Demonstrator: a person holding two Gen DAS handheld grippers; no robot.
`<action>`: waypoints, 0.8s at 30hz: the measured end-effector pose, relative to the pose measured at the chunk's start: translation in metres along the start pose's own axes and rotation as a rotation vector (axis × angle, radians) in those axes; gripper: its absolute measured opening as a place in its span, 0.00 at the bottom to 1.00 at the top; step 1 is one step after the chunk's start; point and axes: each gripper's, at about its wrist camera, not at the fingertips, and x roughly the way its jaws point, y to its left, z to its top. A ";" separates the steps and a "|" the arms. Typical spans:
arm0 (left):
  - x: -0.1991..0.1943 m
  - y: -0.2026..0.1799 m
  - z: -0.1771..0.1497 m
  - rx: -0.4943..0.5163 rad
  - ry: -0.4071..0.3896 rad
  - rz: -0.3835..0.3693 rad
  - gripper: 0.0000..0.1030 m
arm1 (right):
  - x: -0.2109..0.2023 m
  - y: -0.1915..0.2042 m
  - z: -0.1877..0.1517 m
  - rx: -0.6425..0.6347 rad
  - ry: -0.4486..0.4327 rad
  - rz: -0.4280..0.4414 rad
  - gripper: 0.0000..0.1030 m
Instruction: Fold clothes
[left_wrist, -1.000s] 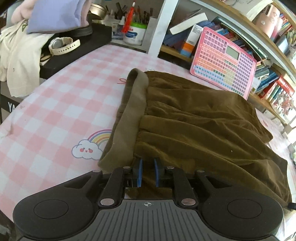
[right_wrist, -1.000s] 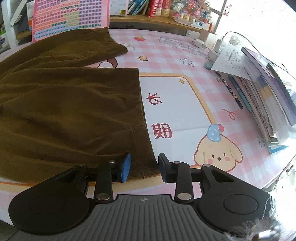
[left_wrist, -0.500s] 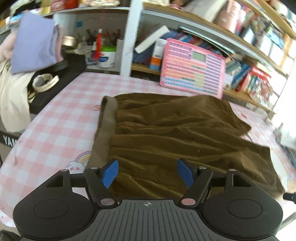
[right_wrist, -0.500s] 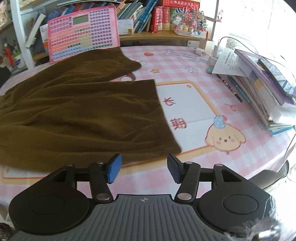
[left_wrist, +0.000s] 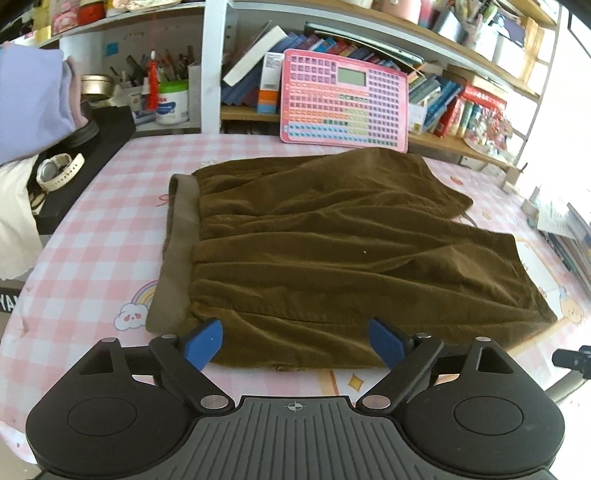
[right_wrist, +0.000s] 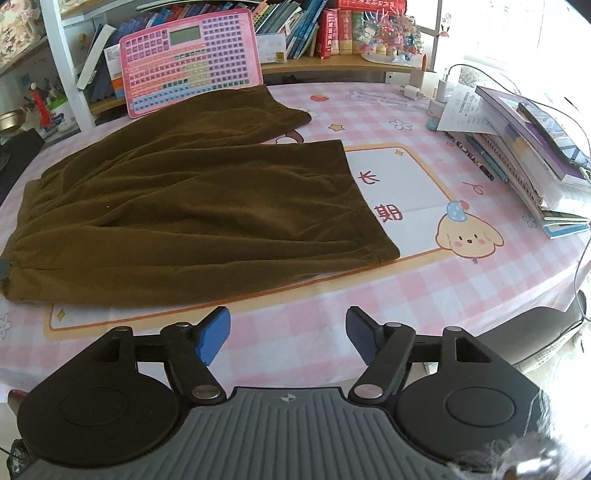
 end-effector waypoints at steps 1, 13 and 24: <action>0.000 0.000 0.000 0.006 0.005 -0.003 0.90 | -0.001 0.002 0.000 -0.003 -0.001 -0.001 0.73; 0.001 0.008 -0.002 0.008 0.044 -0.014 0.91 | -0.005 0.026 0.002 -0.040 0.003 -0.023 0.83; 0.003 0.019 0.000 -0.032 0.052 -0.031 0.91 | -0.002 0.044 0.013 -0.095 0.009 -0.010 0.85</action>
